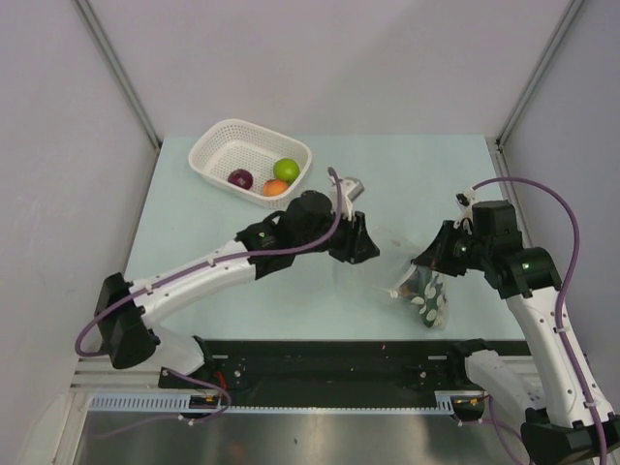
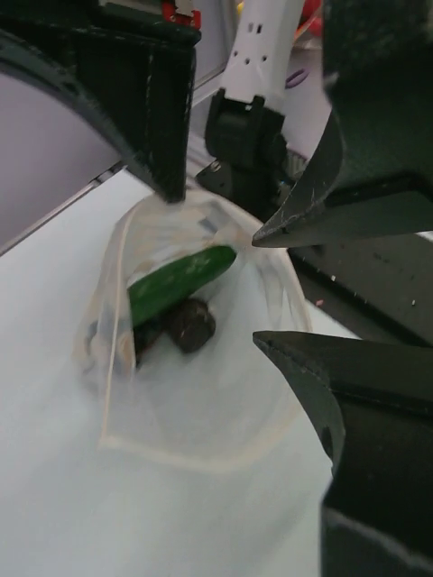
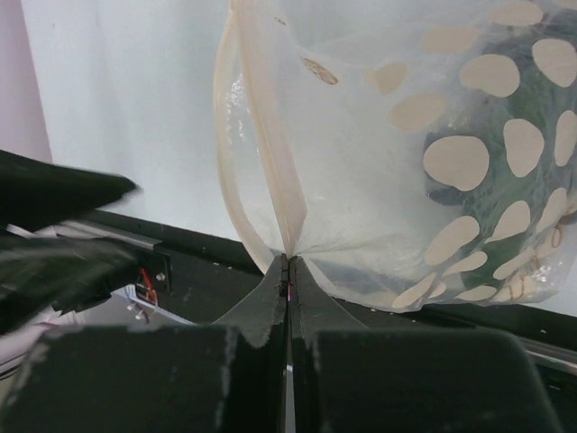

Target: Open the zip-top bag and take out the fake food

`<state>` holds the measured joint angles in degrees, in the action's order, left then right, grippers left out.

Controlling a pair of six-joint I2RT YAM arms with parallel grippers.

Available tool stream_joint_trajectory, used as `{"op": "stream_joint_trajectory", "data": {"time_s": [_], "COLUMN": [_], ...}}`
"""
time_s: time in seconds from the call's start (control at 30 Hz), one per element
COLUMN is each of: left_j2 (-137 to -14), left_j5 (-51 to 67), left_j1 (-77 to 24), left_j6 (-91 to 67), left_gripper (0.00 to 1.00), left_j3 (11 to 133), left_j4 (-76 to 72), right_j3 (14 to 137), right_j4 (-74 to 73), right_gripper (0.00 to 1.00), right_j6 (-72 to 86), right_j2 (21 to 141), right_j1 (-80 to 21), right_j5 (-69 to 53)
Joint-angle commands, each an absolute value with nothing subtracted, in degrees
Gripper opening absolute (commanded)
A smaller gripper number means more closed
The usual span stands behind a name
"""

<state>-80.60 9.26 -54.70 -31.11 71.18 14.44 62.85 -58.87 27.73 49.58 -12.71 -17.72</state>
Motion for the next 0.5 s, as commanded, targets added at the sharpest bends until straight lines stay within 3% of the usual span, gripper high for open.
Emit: {"op": "stream_joint_trajectory", "data": {"time_s": [0.0,0.47], "left_j2": [-84.98,-93.07], "left_j5": [11.77,15.90], "left_j1": [-59.23,-59.85], "left_j6": [-34.89,-37.53], "left_gripper": [0.43,0.35], "left_j3": [74.35,78.84], "left_j4": [12.39,17.31], "right_j3": [62.32,60.65], "right_j4": [-55.99,-50.89], "right_gripper": [0.00,0.00], "right_j6": [29.09,31.38], "right_j2": [47.64,46.50], "right_j1": [-13.10,-13.27], "right_j5": [-21.44,-30.23]}}
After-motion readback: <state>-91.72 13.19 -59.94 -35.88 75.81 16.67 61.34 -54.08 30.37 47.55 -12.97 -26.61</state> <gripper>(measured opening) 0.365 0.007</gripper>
